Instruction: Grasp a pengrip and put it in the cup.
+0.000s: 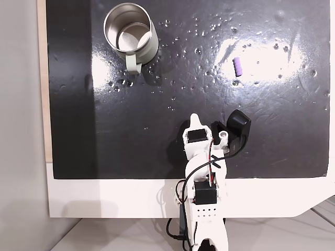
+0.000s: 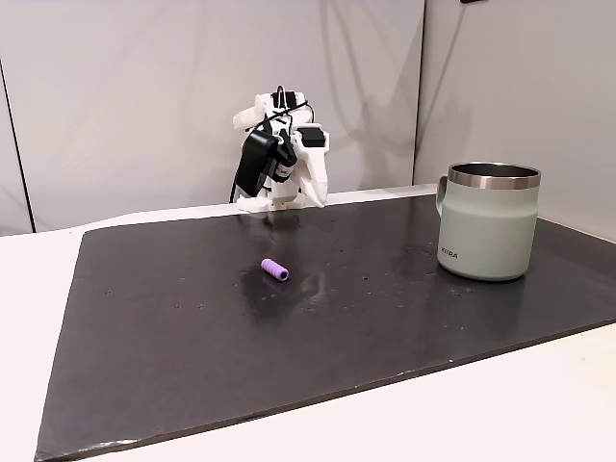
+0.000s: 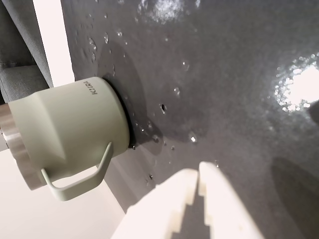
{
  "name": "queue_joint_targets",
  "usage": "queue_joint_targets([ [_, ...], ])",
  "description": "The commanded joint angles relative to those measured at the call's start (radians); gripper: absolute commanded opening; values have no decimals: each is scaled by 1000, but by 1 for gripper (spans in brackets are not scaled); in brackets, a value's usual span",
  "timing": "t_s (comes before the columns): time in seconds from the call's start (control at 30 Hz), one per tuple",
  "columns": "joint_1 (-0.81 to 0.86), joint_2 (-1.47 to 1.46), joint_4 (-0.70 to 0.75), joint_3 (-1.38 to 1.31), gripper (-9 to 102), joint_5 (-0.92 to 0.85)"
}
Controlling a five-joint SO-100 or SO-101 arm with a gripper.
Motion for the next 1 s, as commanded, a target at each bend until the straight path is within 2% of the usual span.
queue_joint_targets([
  [0.0,-8,11,-35,-8,0,-9],
  [0.67,-12,11,-32,-8,0,-17],
  [0.8,71,14,-38,-8,0,69],
  [0.97,160,14,-37,-9,0,83],
])
